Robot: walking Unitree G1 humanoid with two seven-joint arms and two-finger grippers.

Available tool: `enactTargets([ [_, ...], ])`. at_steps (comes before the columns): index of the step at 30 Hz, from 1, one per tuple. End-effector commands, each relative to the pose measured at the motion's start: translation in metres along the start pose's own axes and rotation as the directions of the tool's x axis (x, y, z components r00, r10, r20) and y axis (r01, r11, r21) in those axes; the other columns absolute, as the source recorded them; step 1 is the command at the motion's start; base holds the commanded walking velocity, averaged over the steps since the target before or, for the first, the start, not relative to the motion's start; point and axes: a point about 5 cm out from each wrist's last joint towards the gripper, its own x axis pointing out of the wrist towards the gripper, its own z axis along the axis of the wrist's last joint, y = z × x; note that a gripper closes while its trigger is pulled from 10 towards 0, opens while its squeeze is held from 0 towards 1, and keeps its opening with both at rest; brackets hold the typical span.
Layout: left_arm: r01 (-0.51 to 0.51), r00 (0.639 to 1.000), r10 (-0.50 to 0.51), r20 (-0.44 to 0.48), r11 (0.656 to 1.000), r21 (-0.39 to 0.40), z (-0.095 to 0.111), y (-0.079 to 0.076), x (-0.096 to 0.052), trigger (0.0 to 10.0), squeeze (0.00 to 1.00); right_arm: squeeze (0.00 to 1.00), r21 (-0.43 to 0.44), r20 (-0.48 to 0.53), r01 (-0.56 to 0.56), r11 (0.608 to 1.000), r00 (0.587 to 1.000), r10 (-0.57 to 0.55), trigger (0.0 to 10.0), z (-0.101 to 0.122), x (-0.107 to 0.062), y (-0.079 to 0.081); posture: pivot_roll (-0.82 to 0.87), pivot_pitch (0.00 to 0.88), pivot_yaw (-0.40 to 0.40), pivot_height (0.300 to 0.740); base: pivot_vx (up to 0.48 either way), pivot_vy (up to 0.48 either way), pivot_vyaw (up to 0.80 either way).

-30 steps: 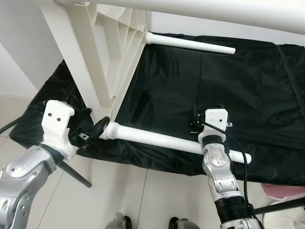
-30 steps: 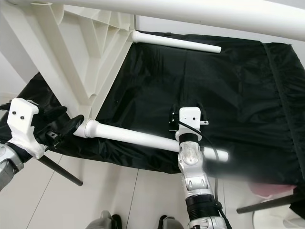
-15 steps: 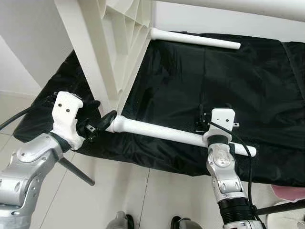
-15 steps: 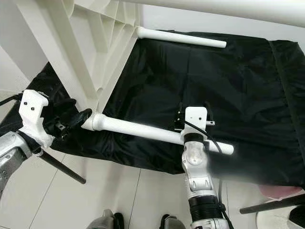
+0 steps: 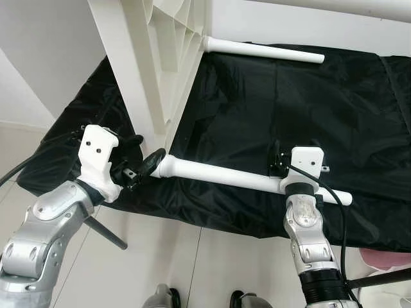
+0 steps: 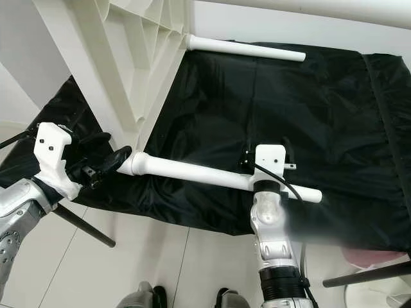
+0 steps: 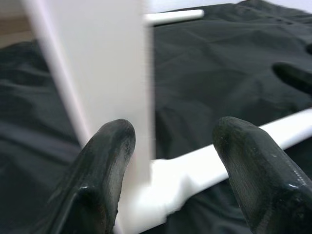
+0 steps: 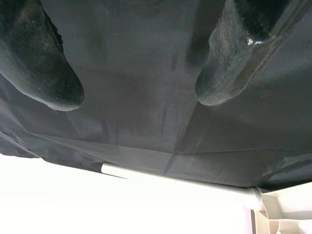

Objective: Building children table

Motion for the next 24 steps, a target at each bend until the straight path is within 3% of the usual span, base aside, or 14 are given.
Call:
enactTargets([
  [1,0.032,0.999,-0.032,0.01,0.999,-0.002,0.0,-0.006,0.0,10.0,0.0,0.0,0.004,0.005,-0.001,1.0,1.0,0.001,10.0,-0.001,-0.003,-0.003,0.06,0.175,0.06,0.74,0.0,0.0,0.0],
  [9,0.045,0.999,-0.045,0.021,0.999,-0.03,0.0,-0.01,0.003,10.0,0.0,0.0,0.015,0.012,-0.012,1.0,1.0,0.012,10.0,0.001,-0.007,-0.003,0.05,0.16,0.056,0.74,0.0,0.0,0.0],
  [17,0.107,0.994,-0.106,0.019,0.979,-0.171,-0.002,-0.028,-0.003,10.0,0.0,0.0,0.033,0.029,0.018,0.999,0.999,-0.019,10.0,0.004,-0.015,-0.007,0.07,0.148,0.039,0.74,0.0,0.0,0.0],
  [21,0.123,0.992,-0.12,0.028,0.971,-0.203,-0.003,-0.036,0.0,10.0,0.0,0.0,0.038,0.041,0.047,0.998,0.998,-0.048,10.0,0.007,-0.019,-0.007,0.07,0.148,0.037,0.74,0.0,0.0,0.0],
  [24,0.031,0.999,-0.028,0.02,0.985,-0.17,-0.012,-0.038,0.006,10.0,0.0,0.0,0.061,0.032,0.09,0.994,0.995,-0.092,10.0,0.008,-0.024,-0.013,0.06,0.143,0.032,0.74,0.0,0.0,0.0],
])
